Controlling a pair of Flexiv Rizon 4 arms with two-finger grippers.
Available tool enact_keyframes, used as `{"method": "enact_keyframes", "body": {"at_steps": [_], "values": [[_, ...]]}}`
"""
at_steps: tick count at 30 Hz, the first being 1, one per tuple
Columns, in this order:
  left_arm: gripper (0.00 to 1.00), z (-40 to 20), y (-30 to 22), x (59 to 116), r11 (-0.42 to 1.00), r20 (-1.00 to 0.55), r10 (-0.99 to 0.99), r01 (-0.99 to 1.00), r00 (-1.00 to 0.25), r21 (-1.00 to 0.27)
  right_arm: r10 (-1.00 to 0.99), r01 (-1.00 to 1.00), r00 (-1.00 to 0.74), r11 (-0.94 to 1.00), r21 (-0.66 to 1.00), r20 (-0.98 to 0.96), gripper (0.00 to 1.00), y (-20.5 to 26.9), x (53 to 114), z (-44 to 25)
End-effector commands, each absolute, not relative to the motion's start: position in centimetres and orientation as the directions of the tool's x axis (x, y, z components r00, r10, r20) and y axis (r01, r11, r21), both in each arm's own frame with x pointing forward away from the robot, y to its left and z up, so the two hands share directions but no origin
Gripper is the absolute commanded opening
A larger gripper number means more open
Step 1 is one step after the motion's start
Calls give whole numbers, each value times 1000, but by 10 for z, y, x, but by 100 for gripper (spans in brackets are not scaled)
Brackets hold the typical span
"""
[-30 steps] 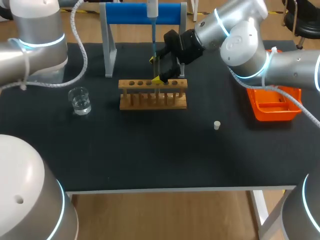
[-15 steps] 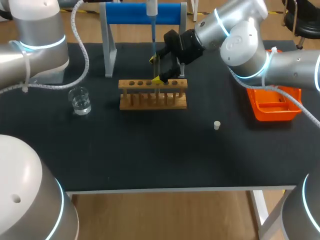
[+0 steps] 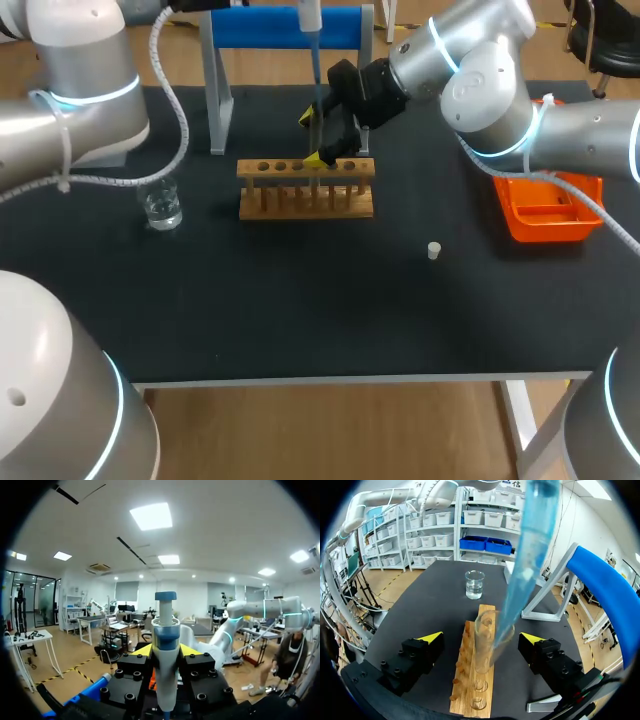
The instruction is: Invert the test tube, pick up the pipette, mount the tip to pipette, aspirate from beaker and dispense into the tube, eject the tip, return the pipette, and cap with the stopper.
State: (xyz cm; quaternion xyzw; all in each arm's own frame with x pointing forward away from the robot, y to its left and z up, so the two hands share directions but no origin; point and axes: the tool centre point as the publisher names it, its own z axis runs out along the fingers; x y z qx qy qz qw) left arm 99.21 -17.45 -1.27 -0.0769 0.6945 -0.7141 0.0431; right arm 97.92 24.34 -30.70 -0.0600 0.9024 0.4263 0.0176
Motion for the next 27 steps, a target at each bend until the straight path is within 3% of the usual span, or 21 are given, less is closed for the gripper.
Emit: {"method": "enact_keyframes", "body": {"at_steps": [1,21,27], "values": [[0,-14,-175,994,-31,53,-160,-48,-986,-998,-93,-123,-992,632,765,-82,100,243,979,-306],[0,-17,-172,991,69,41,-165,-53,-985,-996,-93,-123,-992,632,765,-82,100,243,979,-306],[0,-17,-172,991,41,3,-174,-10,-985,-999,-93,-123,-992,632,765,-82,100,243,979,-306]]}}
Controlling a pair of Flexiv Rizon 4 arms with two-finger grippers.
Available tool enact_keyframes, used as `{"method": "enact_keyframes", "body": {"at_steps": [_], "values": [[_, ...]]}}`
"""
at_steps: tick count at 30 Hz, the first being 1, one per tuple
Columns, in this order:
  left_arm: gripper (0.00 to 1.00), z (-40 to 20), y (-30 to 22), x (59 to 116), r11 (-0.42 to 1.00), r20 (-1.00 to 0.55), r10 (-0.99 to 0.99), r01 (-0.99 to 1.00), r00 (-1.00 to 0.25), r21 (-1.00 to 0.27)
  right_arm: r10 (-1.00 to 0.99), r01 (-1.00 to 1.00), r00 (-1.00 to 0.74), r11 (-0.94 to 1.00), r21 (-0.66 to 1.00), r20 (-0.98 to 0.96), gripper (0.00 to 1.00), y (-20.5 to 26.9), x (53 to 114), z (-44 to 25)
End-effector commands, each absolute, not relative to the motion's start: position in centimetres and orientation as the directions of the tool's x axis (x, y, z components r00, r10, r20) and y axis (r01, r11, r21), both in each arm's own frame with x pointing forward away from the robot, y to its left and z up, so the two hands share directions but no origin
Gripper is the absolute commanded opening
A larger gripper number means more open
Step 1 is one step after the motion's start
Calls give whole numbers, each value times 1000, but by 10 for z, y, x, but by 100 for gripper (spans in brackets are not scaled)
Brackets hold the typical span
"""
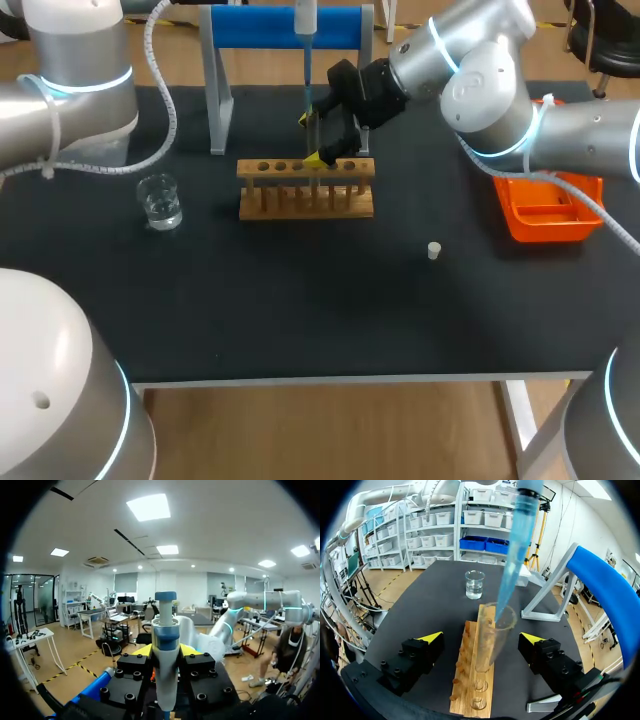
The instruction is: Invert the test tube, pick up the pipette, mount the tip to pipette, aspirate from beaker and dispense into the tube, eject the tip, return the pipette, and cap with the stopper.
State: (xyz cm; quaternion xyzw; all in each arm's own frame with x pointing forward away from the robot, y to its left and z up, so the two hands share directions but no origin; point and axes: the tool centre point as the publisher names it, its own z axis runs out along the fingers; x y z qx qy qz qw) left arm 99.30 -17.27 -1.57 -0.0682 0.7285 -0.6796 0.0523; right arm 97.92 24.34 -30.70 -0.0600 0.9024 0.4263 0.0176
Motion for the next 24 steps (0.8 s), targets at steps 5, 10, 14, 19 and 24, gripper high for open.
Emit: {"method": "enact_keyframes", "body": {"at_steps": [5,10,14,19,24], "values": [[0,-18,-173,991,32,-2,-168,-4,-986,-999,-93,-123,-992,632,765,-82,100,243,979,-306],[0,-21,-173,990,27,3,-164,-7,-986,-1000,-93,-123,-992,632,765,-82,100,243,979,-306],[0,-22,-174,988,23,8,-160,-12,-987,-1000,-93,-123,-992,632,765,-82,100,243,979,-306],[0,-25,-174,986,21,11,-156,-15,-988,-1000,-93,-123,-992,632,765,-82,100,243,979,-306],[0,-26,-175,985,23,12,-154,-15,-988,-1000,-93,-123,-992,632,765,-82,100,243,979,-306]]}}
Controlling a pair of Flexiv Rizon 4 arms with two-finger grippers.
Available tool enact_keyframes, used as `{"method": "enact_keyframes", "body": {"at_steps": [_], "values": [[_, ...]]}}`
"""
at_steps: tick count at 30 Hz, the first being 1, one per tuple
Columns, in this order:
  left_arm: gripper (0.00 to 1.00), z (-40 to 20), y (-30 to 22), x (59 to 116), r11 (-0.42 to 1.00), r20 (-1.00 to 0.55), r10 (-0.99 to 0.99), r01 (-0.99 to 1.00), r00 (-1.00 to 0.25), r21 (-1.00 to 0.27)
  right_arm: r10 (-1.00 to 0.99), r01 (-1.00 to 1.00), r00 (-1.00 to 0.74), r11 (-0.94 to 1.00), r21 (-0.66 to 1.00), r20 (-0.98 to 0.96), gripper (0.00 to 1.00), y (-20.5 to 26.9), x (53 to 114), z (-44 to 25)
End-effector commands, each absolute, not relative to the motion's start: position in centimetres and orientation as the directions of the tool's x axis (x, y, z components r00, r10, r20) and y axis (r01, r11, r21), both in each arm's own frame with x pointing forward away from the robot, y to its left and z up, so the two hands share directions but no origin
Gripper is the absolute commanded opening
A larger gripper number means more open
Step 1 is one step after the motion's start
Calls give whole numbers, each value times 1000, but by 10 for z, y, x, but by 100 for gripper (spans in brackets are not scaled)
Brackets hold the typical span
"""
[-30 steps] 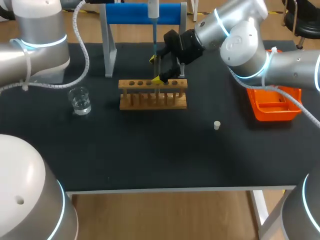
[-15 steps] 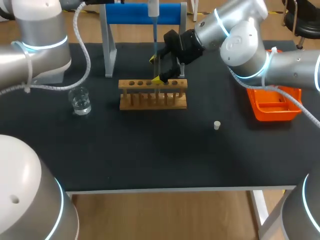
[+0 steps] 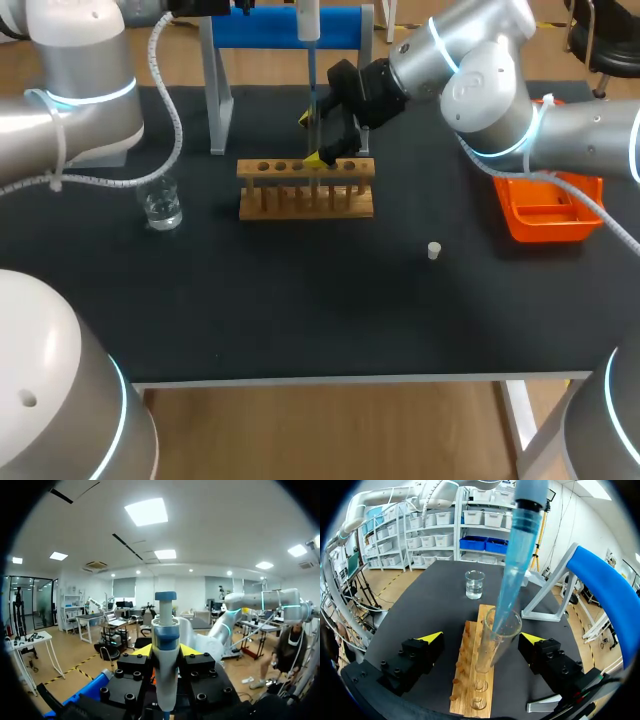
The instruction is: Invert the test tube, pick up the pipette, mount the tip to pipette, aspirate from beaker and dispense into the tube, eject the tip, return the pipette, and cap with the stopper.
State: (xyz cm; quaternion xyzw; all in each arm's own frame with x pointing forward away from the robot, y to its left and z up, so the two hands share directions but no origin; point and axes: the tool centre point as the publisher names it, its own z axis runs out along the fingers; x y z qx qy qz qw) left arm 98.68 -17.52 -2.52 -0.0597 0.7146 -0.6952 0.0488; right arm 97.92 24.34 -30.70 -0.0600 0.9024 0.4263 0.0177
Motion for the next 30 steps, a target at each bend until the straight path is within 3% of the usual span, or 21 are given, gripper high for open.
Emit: {"method": "enact_keyframes", "body": {"at_steps": [1,30], "values": [[0,-26,-175,985,23,11,-154,-15,-988,-1000,-93,-123,-992,632,765,-82,100,243,979,-306],[0,-38,-179,985,24,16,-148,-20,-989,-1000,-93,-123,-992,632,765,-82,100,243,979,-306]]}}
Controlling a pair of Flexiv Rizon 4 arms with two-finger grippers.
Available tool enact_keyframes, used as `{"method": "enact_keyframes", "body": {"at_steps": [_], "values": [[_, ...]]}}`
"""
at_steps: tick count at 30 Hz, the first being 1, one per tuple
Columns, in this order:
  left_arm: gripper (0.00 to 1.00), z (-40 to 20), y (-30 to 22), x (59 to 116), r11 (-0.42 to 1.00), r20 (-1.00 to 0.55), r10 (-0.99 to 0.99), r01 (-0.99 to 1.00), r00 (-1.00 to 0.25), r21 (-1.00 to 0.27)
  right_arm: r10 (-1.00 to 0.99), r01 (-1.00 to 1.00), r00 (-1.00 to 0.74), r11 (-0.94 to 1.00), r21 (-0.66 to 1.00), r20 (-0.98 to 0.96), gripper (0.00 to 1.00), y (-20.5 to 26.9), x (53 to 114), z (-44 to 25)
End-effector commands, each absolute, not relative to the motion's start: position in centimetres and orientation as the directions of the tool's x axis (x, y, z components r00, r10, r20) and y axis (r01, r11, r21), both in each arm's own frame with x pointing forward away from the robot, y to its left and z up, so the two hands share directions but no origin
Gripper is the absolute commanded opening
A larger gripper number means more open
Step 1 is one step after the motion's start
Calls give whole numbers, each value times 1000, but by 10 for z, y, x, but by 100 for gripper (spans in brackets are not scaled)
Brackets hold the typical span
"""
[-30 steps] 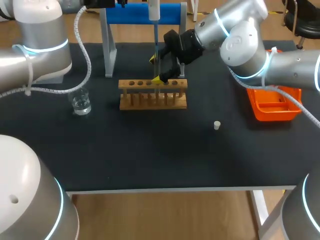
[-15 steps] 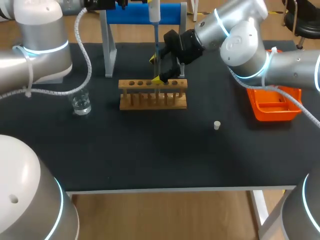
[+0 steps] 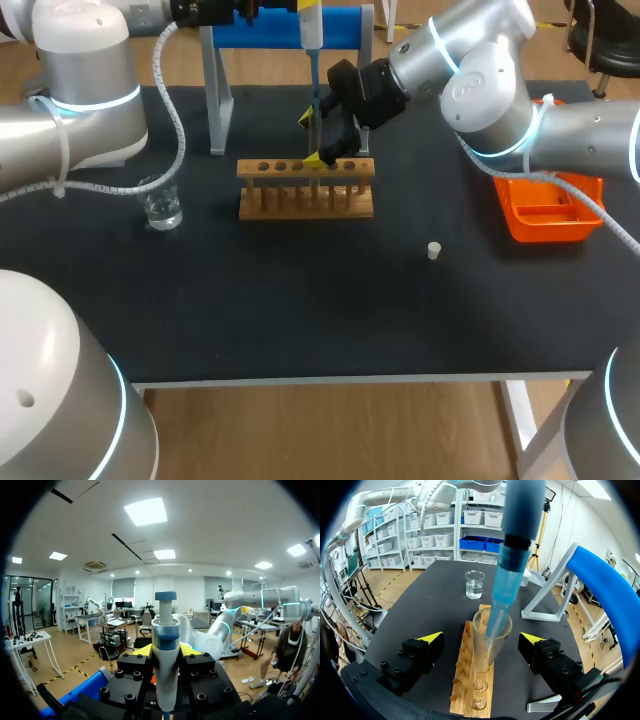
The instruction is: Invert the test tube, pick up the pipette, mount the tip to pipette, aspirate from beaker and dispense into the tube, eject the tip, return the pipette, and cap with the stopper.
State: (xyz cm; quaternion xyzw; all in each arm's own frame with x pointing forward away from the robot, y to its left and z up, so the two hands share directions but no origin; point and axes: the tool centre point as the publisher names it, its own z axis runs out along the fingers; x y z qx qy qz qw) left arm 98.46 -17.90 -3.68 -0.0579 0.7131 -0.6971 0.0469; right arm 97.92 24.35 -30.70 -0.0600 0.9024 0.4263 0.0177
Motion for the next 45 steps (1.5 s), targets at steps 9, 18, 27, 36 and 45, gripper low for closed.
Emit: {"method": "enact_keyframes", "body": {"at_steps": [9,18,27,36,45], "values": [[0,-42,-180,985,41,19,-149,-25,-989,-999,-93,-123,-992,632,765,-82,100,243,979,-306],[0,-46,-180,987,40,26,-151,-32,-988,-999,-93,-123,-992,632,765,-82,100,243,979,-306],[0,-48,-180,987,35,31,-149,-37,-988,-999,-93,-123,-992,632,765,-82,100,243,979,-306],[0,-53,-182,987,37,42,-146,-48,-988,-998,-93,-123,-992,632,765,-82,100,243,979,-306],[0,-55,-183,987,32,48,-146,-53,-988,-998,-93,-123,-992,632,765,-82,100,243,979,-306]]}}
